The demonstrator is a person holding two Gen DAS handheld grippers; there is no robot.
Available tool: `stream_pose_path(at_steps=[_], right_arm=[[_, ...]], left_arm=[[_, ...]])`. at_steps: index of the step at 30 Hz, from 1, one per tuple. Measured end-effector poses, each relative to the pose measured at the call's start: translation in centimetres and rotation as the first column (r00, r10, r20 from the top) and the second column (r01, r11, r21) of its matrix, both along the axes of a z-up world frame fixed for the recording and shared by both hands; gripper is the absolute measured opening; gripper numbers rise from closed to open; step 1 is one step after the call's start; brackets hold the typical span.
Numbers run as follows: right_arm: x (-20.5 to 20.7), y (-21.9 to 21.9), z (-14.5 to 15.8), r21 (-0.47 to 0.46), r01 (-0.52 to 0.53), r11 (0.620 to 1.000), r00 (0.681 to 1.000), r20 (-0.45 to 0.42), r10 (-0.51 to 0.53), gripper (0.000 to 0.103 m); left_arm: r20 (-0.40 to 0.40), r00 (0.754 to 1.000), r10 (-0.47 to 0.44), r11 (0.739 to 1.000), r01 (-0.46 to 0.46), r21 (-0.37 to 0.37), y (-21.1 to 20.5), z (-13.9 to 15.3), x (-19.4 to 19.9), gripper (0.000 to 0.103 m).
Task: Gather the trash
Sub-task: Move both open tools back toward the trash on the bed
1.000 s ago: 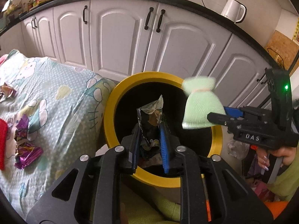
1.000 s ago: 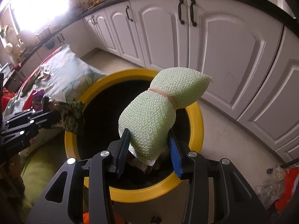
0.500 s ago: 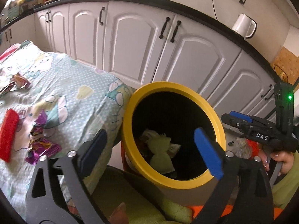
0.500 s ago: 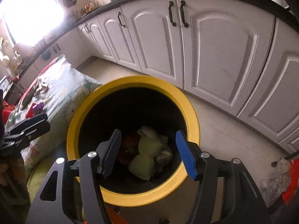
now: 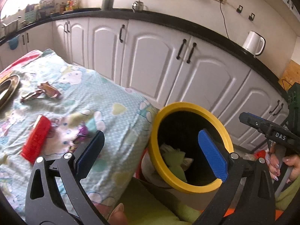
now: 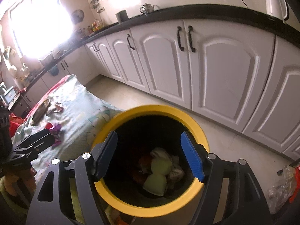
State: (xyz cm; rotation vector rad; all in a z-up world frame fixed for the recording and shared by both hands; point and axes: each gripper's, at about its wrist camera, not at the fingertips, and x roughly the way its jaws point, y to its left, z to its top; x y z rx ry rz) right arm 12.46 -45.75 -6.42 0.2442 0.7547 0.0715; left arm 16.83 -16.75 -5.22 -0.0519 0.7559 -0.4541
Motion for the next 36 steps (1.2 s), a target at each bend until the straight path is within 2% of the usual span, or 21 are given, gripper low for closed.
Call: stream_pose_path(at_steps=[10,20,27,36], right_arm=[[0.3,4.8,2.4,-0.010,-0.098,0.995,0.995,0.035,0.098,0.068],[0.9,10.0,3.8,-0.035,-0.209,0.977,0.976,0.049,0.211,0.068],[1.4,13.5,4.2,-0.023,-0.283,0.959,0.958,0.040,0.283,0.068],[2.1,18.3,3.8,-0.024,-0.361,0.932,0.932,0.028,0.361,0.068]], left_arm=[[0.052,0.993,0.105,0.994,-0.103,-0.033,4.2,1.4,-0.3,0.092],[0.078,0.973,0.216,0.976,-0.211,-0.060,9.0,2.0,-0.3,0.092],[0.078,0.950,0.302,0.951,-0.295,-0.092,12.8,2.2,0.1,0.092],[0.071,0.916,0.396,0.916,-0.388,-0.096,17.2,2.3,0.8,0.092]])
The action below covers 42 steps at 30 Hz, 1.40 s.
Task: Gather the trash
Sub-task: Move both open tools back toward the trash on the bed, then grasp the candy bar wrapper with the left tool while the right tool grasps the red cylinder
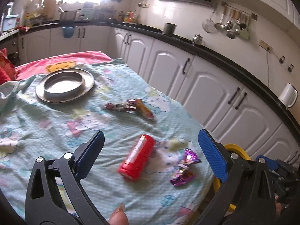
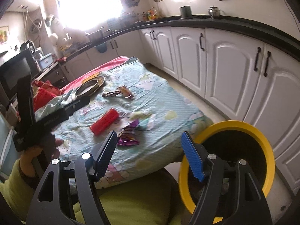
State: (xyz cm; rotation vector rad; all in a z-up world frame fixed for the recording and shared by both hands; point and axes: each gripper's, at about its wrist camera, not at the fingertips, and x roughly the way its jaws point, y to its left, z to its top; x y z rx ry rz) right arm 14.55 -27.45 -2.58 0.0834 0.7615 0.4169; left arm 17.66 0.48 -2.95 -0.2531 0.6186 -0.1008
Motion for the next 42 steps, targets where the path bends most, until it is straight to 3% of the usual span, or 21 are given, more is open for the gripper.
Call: stream_pose_path(at_steps=[19,22,25,31,42], right_arm=[[2.4,7.7,-2.4,-0.005,-0.121,0.993,0.990,-0.067,0.120,0.068],[3.0,9.1,-3.0,-0.018,-0.146,0.989,0.987,-0.072,0.144,0.068],[3.6,10.2,-3.6,-0.015,-0.163,0.987,0.983,-0.086,0.161,0.068],[5.2,12.5,-4.8,0.005,-0.189,0.982,0.974,-0.123,0.188,0.064],[8.8,15.6,-7.4,0.057,-0.178,0.982,0.958,-0.219,0.187,0.059]], left_arm=[[-0.035,0.988,0.152,0.988,-0.152,0.001,7.2,-1.5,1.5,0.092],[-0.051,0.989,0.142,0.990,-0.142,0.004,8.0,-1.6,2.5,0.089],[-0.074,0.990,0.119,0.993,-0.119,0.005,8.5,-1.7,3.9,0.073],[-0.121,0.992,0.041,0.999,-0.042,-0.002,8.7,-2.2,7.0,0.057],[-0.213,0.975,-0.063,0.998,0.068,0.016,8.3,-4.0,11.9,0.056]])
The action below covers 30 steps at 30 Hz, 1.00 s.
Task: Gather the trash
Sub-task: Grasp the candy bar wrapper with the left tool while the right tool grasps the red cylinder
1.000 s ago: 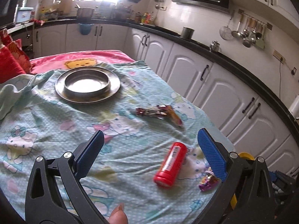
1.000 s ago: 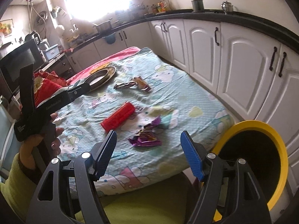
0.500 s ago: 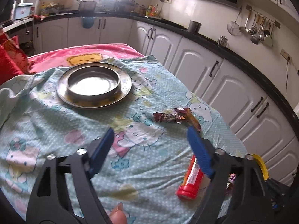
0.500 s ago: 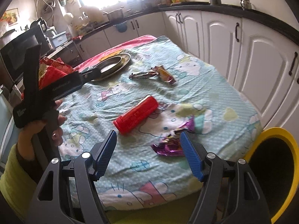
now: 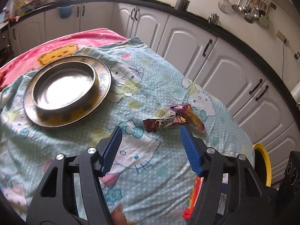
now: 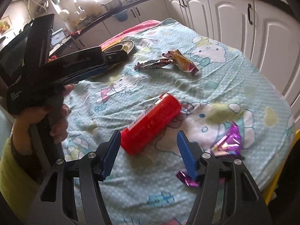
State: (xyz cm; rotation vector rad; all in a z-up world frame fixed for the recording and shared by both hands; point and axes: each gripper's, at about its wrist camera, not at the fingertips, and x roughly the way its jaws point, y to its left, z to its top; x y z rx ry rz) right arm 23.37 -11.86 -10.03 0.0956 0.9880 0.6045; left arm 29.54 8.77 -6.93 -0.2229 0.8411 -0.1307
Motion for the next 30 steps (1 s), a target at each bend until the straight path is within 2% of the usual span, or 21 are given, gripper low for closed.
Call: stream_pose_path(at_steps=[6,8,12,18,22,30], right_arm=[[1.3,1.0,-1.0,0.010,0.002,1.000,0.999,-0.036,-0.002,0.056],[1.3,1.3,-1.0,0.006,-0.004,1.000,1.000,-0.022,0.004,0.053],[1.4,1.1,-1.1,0.011,-0.019,1.000,1.000,-0.016,0.020,0.049],[1.1,1.0,-1.2,0.006,-0.049,0.999,0.999,-0.004,0.049,0.046],[1.0,0.9,-1.2,0.007,-0.060,0.998,0.998,-0.008,0.060,0.044],[0.1,0.9,-1.0,0.004,-0.083,0.997,0.997,-0.009,0.083,0.039]], left_arm=[[-0.047,0.998,-0.039,0.999,0.038,-0.010,-0.4,-1.2,2.2,0.055],[-0.060,0.997,-0.044,0.999,0.042,-0.022,-0.4,-1.7,2.8,0.055],[-0.094,0.995,-0.036,0.995,0.027,-0.096,0.2,-3.1,4.0,0.048],[-0.100,0.993,-0.058,0.987,0.042,-0.156,-0.1,-3.9,4.0,0.024],[-0.096,0.992,-0.077,0.989,0.065,-0.131,-0.9,-4.1,3.7,0.006],[-0.060,0.995,-0.082,0.993,0.076,-0.088,-1.3,-3.7,1.4,0.002]])
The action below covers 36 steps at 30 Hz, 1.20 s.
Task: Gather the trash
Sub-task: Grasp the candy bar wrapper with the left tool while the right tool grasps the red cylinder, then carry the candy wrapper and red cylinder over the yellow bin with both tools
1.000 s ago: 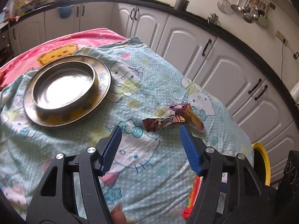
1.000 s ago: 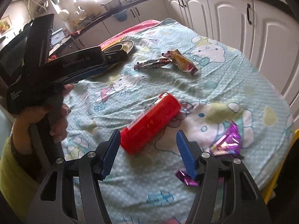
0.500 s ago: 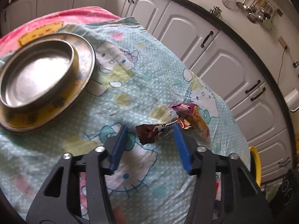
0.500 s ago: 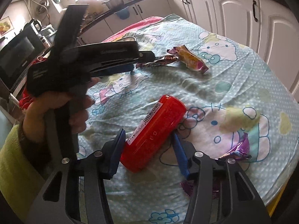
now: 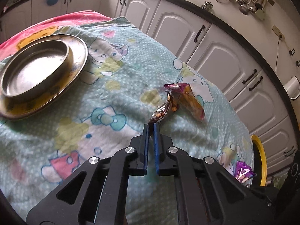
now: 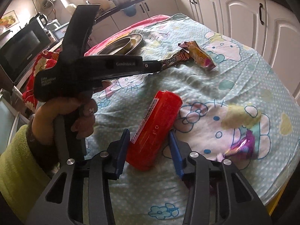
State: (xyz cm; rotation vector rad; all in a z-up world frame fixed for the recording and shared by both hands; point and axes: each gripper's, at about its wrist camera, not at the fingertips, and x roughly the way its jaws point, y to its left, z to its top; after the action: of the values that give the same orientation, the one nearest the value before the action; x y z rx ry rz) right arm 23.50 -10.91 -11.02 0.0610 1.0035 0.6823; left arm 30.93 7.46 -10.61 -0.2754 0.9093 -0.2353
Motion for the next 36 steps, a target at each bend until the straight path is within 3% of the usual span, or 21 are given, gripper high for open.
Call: stream_pose_path(at_steps=[20,36], right_arm=[[-1.4,-1.0,1.1,0.000,-0.029,1.000,0.999,0.026,0.029,0.033],[-1.5,-5.0,5.6,0.111,0.043,0.993,0.996,0.079,-0.052,0.032]], left_arm=[[0.156,0.976,0.152,0.988,-0.155,0.007,2.2,3.9,-10.0,0.000],[0.211,0.971,0.112,0.993,-0.117,0.012,-0.4,6.6,-13.3,0.000]])
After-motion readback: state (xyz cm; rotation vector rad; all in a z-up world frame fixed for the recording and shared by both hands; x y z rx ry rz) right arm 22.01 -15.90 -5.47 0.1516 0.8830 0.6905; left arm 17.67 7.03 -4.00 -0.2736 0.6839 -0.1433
